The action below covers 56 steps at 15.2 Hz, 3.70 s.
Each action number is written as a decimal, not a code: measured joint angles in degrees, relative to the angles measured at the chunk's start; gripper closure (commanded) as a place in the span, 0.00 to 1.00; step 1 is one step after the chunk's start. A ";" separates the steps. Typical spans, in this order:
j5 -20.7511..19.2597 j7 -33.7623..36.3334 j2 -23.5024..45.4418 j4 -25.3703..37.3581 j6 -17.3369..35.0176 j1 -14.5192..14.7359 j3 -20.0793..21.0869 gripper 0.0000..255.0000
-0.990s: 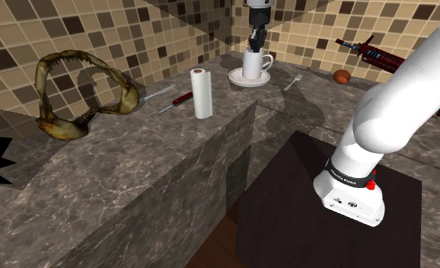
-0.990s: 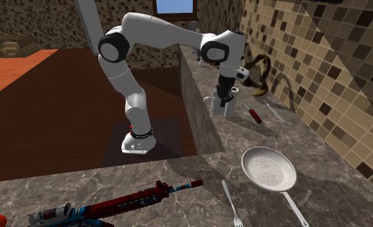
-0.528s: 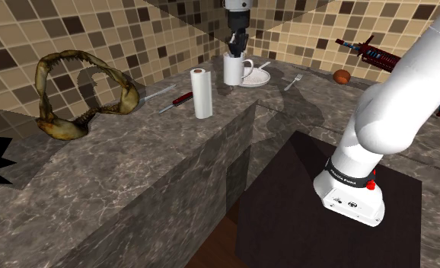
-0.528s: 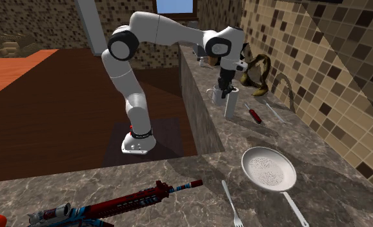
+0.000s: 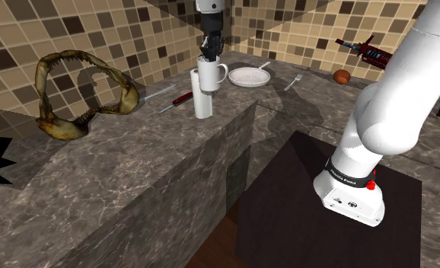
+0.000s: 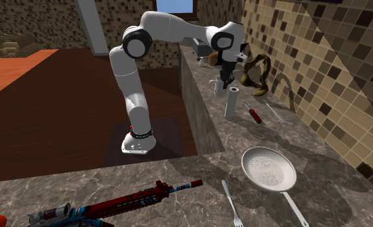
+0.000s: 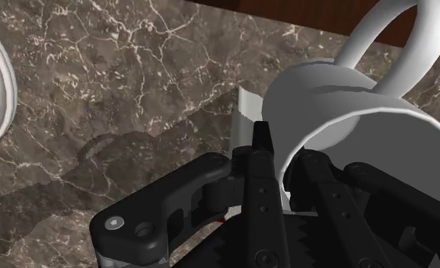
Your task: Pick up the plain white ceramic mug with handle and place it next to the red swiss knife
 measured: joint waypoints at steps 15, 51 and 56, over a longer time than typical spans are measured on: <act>0.85 11.58 14.37 14.22 0.12 6.05 5.73 1.00; 0.84 11.45 19.94 1.11 18.84 6.01 5.69 0.00; 0.83 11.57 18.99 2.37 16.66 6.08 5.72 0.00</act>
